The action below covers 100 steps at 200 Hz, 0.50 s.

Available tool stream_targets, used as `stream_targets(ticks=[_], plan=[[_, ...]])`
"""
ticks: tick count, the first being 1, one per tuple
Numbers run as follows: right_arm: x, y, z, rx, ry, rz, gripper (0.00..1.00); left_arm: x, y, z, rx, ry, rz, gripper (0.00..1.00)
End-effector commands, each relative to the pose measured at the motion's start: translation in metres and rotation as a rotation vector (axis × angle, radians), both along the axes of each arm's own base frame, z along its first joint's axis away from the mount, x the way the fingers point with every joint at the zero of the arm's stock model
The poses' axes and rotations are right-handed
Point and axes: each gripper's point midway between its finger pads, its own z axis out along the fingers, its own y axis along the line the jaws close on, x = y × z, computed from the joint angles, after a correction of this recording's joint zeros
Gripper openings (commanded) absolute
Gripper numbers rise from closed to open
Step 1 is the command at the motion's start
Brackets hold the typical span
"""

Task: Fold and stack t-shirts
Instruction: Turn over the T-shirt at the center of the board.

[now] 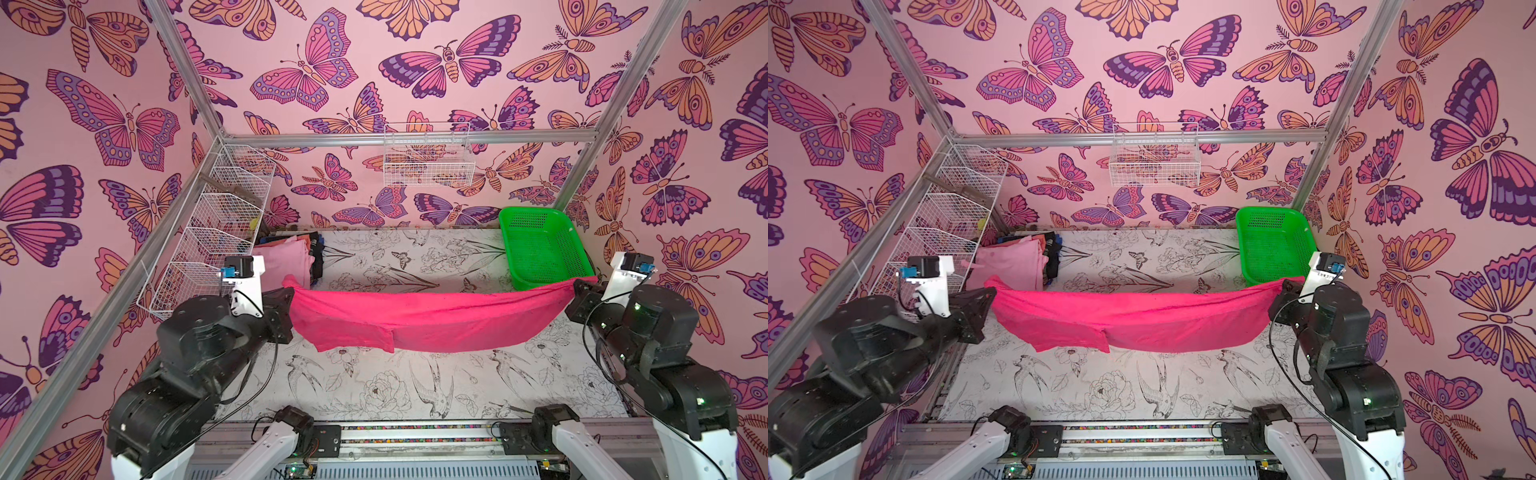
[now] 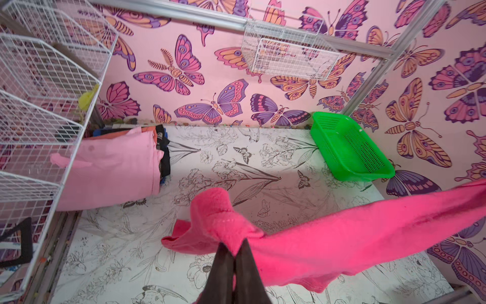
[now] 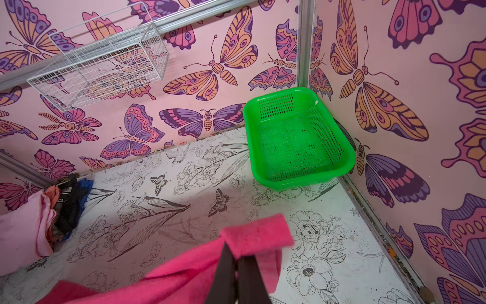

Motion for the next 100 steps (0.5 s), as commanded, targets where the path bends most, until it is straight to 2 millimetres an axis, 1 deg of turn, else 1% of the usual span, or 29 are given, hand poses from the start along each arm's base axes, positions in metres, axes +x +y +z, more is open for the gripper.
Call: stream_targets(ticks=[1, 50, 80, 100], plan=[[-0.008, -0.001, 0.031, -0.014, -0.102, 0.015, 0.0, -0.012, -0.003, 0.015, 0.045, -0.062, -0.068, 0.0], [-0.025, -0.001, 0.062, -0.009, -0.182, 0.037, 0.0, -0.024, -0.009, 0.026, 0.021, -0.099, -0.123, 0.0], [-0.035, -0.001, 0.075, -0.003, -0.213, 0.048, 0.0, -0.037, -0.009, 0.035, -0.007, -0.133, -0.153, 0.0], [-0.041, -0.001, 0.08, 0.001, -0.224, 0.054, 0.0, -0.044, -0.009, 0.038, -0.026, -0.147, -0.167, 0.0]])
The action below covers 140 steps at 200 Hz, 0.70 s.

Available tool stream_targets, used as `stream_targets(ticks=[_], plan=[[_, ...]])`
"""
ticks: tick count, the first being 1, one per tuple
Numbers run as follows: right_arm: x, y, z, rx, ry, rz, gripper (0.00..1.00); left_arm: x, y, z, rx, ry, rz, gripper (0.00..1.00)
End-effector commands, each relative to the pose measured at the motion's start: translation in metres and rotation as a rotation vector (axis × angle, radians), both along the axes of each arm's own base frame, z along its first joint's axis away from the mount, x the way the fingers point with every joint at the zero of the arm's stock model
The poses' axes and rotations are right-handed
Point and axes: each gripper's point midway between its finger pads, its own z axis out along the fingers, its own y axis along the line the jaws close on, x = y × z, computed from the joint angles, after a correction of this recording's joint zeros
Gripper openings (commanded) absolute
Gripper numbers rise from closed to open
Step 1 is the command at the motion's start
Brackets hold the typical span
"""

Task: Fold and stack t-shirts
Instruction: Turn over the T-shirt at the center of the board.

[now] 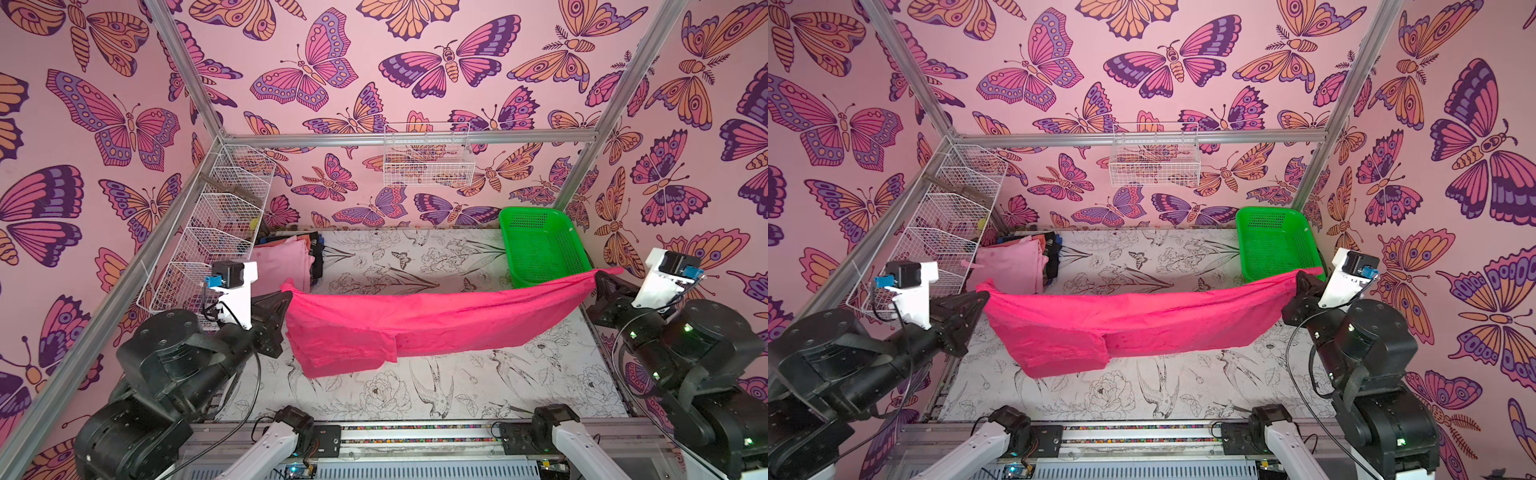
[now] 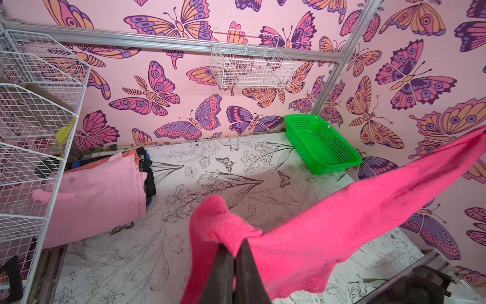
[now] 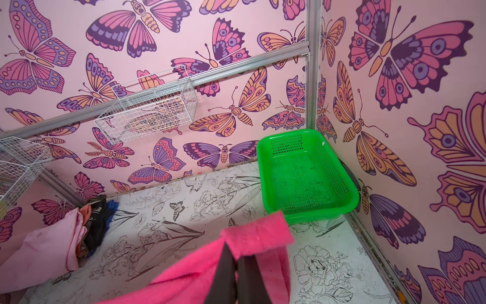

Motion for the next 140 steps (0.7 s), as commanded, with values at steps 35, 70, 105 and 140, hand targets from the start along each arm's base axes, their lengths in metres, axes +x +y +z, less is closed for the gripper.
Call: stream_targets(ticks=[35, 70, 105, 140], plan=[[-0.019, 0.0, 0.019, 0.001, -0.053, 0.022, 0.0, -0.033, 0.001, 0.019, -0.068, -0.09, -0.064, 0.0], [-0.022, 0.001, 0.021, 0.005, -0.058, 0.03, 0.0, -0.04, 0.001, 0.02, -0.089, -0.099, -0.075, 0.0], [-0.016, 0.005, 0.018, 0.005, -0.041, 0.046, 0.0, -0.036, 0.001, 0.016, -0.097, -0.092, -0.064, 0.0], [0.018, 0.014, -0.003, 0.022, 0.016, 0.056, 0.0, -0.006, -0.004, 0.003, -0.088, -0.055, -0.017, 0.0]])
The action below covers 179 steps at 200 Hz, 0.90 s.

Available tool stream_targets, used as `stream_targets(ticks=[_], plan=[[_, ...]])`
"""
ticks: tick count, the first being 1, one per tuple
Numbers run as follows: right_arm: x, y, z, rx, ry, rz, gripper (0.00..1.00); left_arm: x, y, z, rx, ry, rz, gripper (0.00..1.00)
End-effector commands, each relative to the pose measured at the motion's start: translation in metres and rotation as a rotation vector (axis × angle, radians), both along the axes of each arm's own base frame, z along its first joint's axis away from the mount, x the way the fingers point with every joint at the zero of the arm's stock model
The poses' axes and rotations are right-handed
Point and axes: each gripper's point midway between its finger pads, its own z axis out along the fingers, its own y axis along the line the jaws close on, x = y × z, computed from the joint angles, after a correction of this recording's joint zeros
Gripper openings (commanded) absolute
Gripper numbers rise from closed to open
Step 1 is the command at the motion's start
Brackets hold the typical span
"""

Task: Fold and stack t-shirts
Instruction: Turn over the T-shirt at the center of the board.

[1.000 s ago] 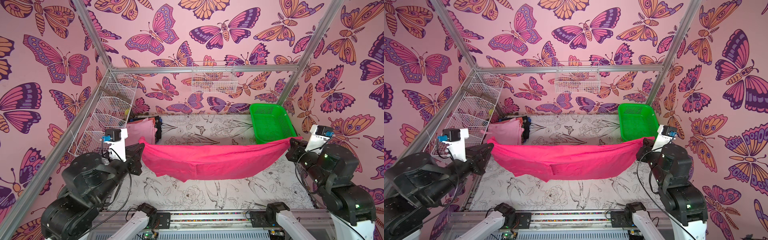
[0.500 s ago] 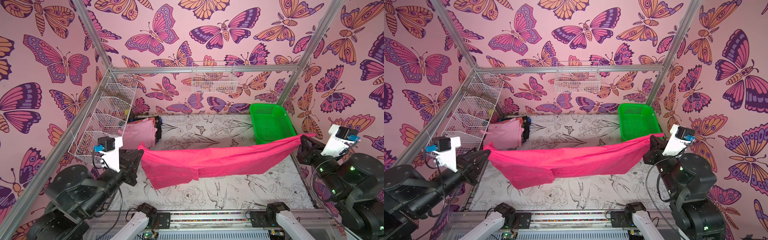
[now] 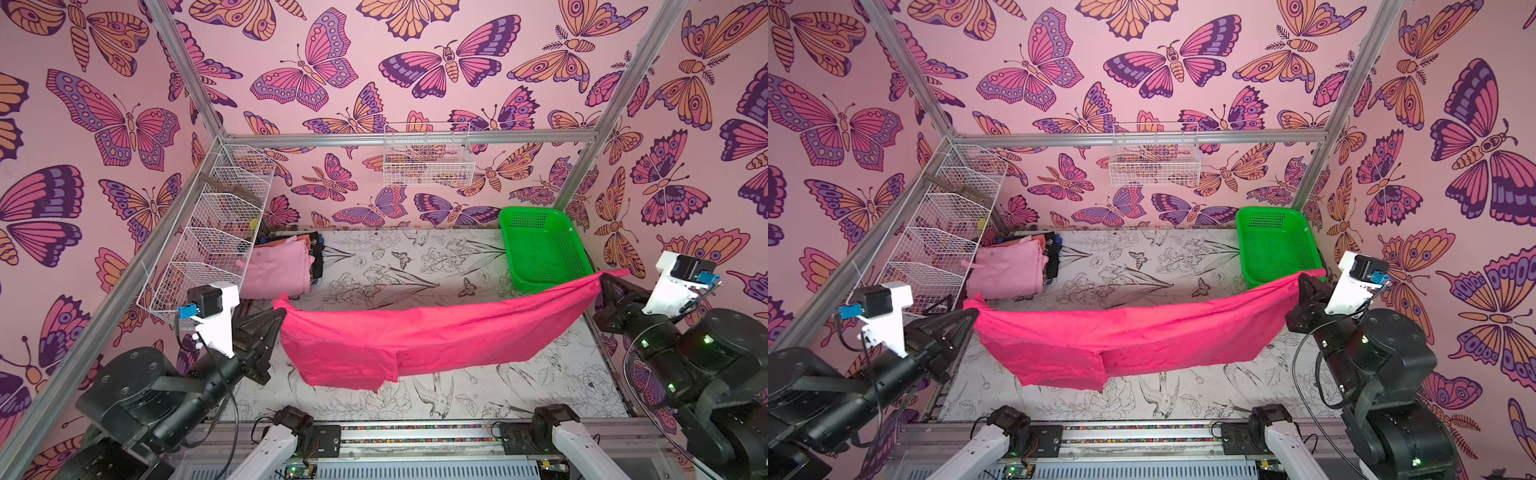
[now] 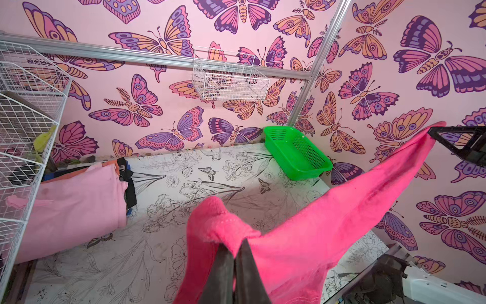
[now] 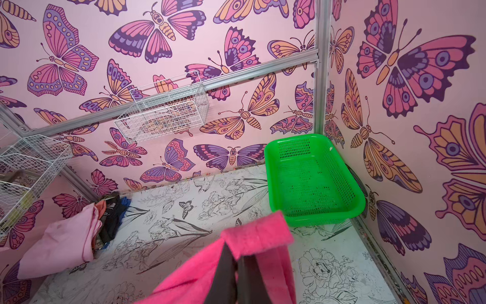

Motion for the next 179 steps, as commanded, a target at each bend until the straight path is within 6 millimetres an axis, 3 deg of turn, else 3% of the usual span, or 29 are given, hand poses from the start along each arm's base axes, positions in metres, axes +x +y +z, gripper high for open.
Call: stream_targets(ticks=[1, 24, 54, 75, 101, 108, 119, 131, 141, 154, 163, 166, 172, 179], plan=[[0.027, 0.008, -0.011, 0.016, 0.027, 0.011, 0.0, 0.024, -0.002, 0.001, -0.021, -0.009, 0.047, 0.0], [0.073, 0.017, -0.044, 0.016, 0.113, 0.008, 0.0, 0.068, -0.004, -0.019, 0.005, 0.022, 0.13, 0.0], [0.16, 0.038, -0.104, 0.009, 0.245, 0.021, 0.0, 0.148, -0.021, -0.056, 0.033, 0.086, 0.218, 0.0], [0.219, 0.054, -0.132, -0.008, 0.298, 0.05, 0.0, 0.206, -0.032, -0.089, 0.063, 0.138, 0.271, 0.0], [0.292, 0.066, -0.165, -0.034, 0.371, 0.086, 0.0, 0.29, -0.016, -0.139, 0.041, 0.196, 0.425, 0.0], [0.318, 0.071, -0.187, -0.003, 0.428, 0.134, 0.0, 0.321, -0.013, -0.166, 0.006, 0.248, 0.434, 0.0], [0.344, 0.071, -0.211, 0.038, 0.533, 0.18, 0.13, 0.363, 0.0, -0.196, -0.02, 0.294, 0.501, 0.0], [0.366, 0.07, -0.231, 0.057, 0.602, 0.197, 0.16, 0.405, 0.007, -0.226, -0.021, 0.335, 0.535, 0.0], [0.374, 0.071, -0.24, 0.059, 0.631, 0.21, 0.23, 0.438, 0.008, -0.26, -0.045, 0.428, 0.511, 0.09], [0.372, 0.075, -0.238, 0.061, 0.649, 0.231, 0.42, 0.465, 0.007, -0.291, -0.079, 0.545, 0.475, 0.28], [0.366, 0.078, -0.231, 0.07, 0.645, 0.255, 0.61, 0.477, 0.005, -0.297, -0.099, 0.575, 0.442, 0.4], [0.363, 0.08, -0.227, 0.071, 0.64, 0.264, 0.65, 0.479, 0.005, -0.298, -0.098, 0.577, 0.443, 0.49], [0.358, 0.082, -0.222, 0.072, 0.631, 0.276, 0.7, 0.482, 0.005, -0.295, -0.091, 0.566, 0.441, 0.67], [0.352, 0.082, -0.217, 0.074, 0.616, 0.283, 0.74, 0.485, 0.005, -0.29, -0.089, 0.548, 0.437, 0.77]])
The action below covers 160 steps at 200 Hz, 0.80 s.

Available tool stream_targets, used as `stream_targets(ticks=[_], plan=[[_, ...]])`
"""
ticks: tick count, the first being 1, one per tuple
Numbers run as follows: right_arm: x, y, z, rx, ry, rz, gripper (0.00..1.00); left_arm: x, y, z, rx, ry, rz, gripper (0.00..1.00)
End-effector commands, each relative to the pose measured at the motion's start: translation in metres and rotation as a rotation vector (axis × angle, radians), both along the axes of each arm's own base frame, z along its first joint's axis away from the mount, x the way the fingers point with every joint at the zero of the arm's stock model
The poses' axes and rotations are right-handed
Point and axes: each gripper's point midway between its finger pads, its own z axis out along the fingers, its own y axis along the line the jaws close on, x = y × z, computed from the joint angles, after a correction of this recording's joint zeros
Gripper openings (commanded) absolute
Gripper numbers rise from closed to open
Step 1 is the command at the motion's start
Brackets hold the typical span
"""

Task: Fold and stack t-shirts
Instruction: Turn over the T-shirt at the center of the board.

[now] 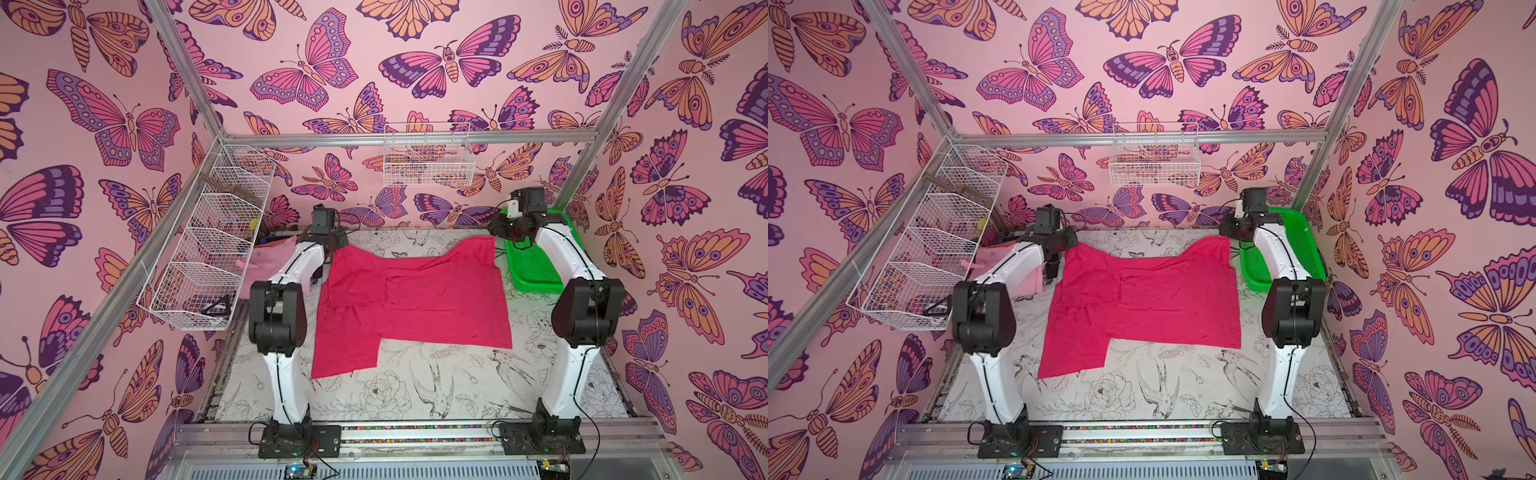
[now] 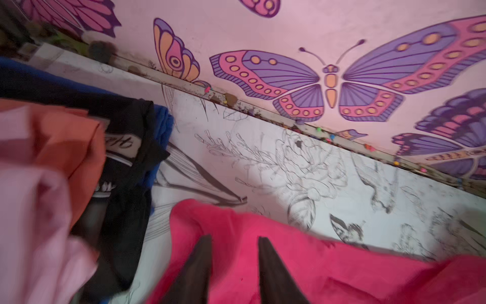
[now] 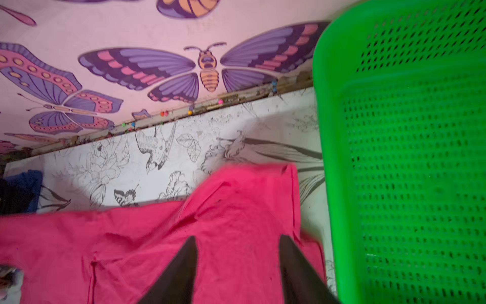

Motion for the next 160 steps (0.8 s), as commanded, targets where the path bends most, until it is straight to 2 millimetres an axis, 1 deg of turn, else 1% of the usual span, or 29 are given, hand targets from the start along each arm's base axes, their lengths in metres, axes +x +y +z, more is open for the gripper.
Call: stream_targets(ticks=[1, 10, 17, 26, 44, 58, 73, 74, 82, 84, 86, 91, 106, 109, 113, 119, 122, 125, 138, 151, 160], plan=[[-0.03, 0.02, 0.051, 0.061, -0.054, 0.095, 0.75, 0.009, -0.007, 0.032, -0.078, -0.041, -0.032, 0.78], [-0.037, 0.022, 0.058, 0.078, -0.076, 0.101, 0.78, 0.011, -0.006, 0.043, -0.079, -0.072, -0.038, 0.89], [-0.042, 0.023, 0.062, 0.087, -0.08, 0.1, 0.79, 0.013, -0.007, 0.053, -0.083, -0.092, -0.044, 0.91], [-0.05, 0.028, 0.066, 0.097, -0.078, 0.113, 0.78, 0.013, -0.008, 0.065, -0.094, -0.114, -0.056, 0.91], [-0.066, 0.039, 0.063, 0.059, -0.038, 0.134, 0.78, 0.005, -0.016, 0.083, -0.116, -0.138, -0.093, 0.86], [-0.082, 0.052, 0.061, 0.032, -0.026, 0.157, 0.78, -0.01, -0.017, 0.088, -0.131, -0.134, -0.085, 0.82], [-0.099, 0.063, 0.06, 0.016, -0.021, 0.166, 0.78, -0.036, -0.02, 0.089, -0.109, -0.122, -0.074, 0.82], [-0.1, 0.064, 0.059, 0.015, -0.018, 0.167, 0.78, -0.037, -0.019, 0.091, -0.106, -0.126, -0.072, 0.82], [-0.109, 0.069, 0.057, 0.006, -0.012, 0.171, 0.78, -0.053, -0.022, 0.089, -0.089, -0.115, -0.07, 0.81], [-0.111, 0.07, 0.057, 0.003, -0.011, 0.171, 0.78, -0.057, -0.022, 0.085, -0.087, -0.107, -0.069, 0.81], [-0.114, 0.071, 0.056, 0.001, -0.008, 0.173, 0.79, -0.061, -0.021, 0.087, -0.083, -0.11, -0.065, 0.81], [-0.119, 0.075, 0.055, -0.003, -0.001, 0.176, 0.79, -0.071, -0.024, 0.082, -0.078, -0.097, -0.065, 0.8], [-0.136, 0.085, 0.048, -0.019, 0.027, 0.193, 0.78, -0.102, -0.026, 0.078, -0.066, -0.081, -0.05, 0.79], [-0.138, 0.086, 0.045, -0.024, 0.035, 0.195, 0.78, -0.108, -0.026, 0.072, -0.064, -0.068, -0.049, 0.78], [-0.142, 0.089, 0.043, -0.029, 0.045, 0.2, 0.78, -0.116, -0.027, 0.073, -0.066, -0.068, -0.048, 0.77], [-0.148, 0.092, 0.039, -0.038, 0.06, 0.208, 0.78, -0.128, -0.029, 0.066, -0.061, -0.054, -0.049, 0.76], [-0.15, 0.092, 0.037, -0.045, 0.067, 0.208, 0.78, -0.132, -0.029, 0.066, -0.056, -0.055, -0.048, 0.76], [-0.153, 0.092, 0.036, -0.05, 0.072, 0.208, 0.77, -0.138, -0.029, 0.061, -0.051, -0.045, -0.047, 0.75], [-0.165, 0.096, 0.029, -0.064, 0.105, 0.214, 0.75, -0.158, -0.032, 0.05, -0.048, -0.019, -0.051, 0.74], [-0.177, 0.094, 0.02, -0.081, 0.142, 0.208, 0.72, -0.176, -0.035, 0.039, -0.042, 0.01, -0.052, 0.76], [-0.185, 0.091, 0.014, -0.099, 0.175, 0.195, 0.69, -0.187, -0.035, 0.031, -0.04, 0.037, -0.047, 0.77]])
